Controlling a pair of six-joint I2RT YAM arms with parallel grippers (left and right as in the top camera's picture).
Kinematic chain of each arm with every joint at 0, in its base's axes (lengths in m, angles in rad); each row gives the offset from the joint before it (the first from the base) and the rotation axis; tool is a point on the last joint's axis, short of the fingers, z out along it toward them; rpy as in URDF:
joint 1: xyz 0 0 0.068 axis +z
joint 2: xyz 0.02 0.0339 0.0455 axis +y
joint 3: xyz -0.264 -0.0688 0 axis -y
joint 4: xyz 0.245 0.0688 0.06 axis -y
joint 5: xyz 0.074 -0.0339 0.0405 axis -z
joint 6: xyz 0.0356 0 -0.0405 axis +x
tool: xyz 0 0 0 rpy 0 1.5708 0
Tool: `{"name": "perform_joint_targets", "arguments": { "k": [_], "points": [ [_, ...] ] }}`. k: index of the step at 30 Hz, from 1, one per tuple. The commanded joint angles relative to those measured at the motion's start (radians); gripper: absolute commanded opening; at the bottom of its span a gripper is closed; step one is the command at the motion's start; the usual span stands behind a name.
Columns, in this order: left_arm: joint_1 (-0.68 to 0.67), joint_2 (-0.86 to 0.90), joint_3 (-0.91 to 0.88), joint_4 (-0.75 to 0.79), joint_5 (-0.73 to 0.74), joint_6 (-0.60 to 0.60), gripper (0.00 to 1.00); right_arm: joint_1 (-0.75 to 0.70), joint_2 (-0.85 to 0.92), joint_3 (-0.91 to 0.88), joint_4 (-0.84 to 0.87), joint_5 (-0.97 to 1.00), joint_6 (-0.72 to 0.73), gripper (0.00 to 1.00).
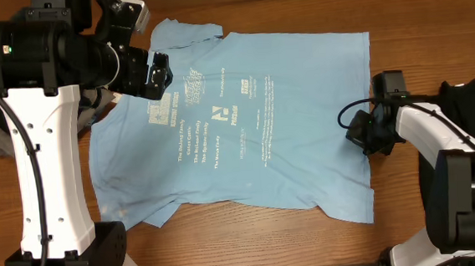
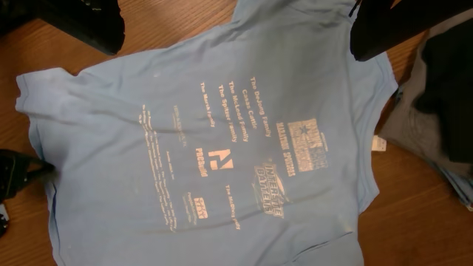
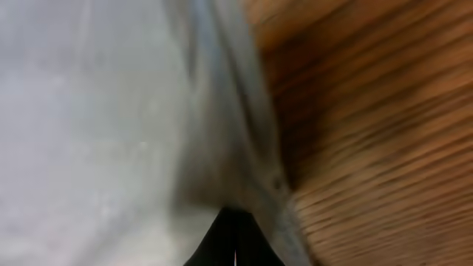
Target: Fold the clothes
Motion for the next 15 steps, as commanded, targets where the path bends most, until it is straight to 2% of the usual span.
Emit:
{"name": "perform_joint_targets", "arguments": {
  "k": [1, 4, 10, 15],
  "points": [
    [-0.006, -0.001, 0.008, -0.002, -0.002, 0.008, 1.00, -0.020, -0.019, -0.001, 0.001, 0.128, 0.074, 0.04],
    [-0.006, -0.001, 0.008, -0.002, -0.002, 0.007, 1.00, -0.045, -0.019, 0.003, 0.001, 0.174, 0.131, 0.04],
    [-0.006, -0.001, 0.008, -0.002, -0.002, 0.008, 1.00, -0.100, -0.023, 0.058, -0.037, 0.105, 0.111, 0.04],
    [-0.006, -0.001, 0.008, -0.002, -0.010, 0.007, 1.00, -0.119, -0.028, 0.081, -0.047, -0.090, -0.042, 0.04]
  ]
}}
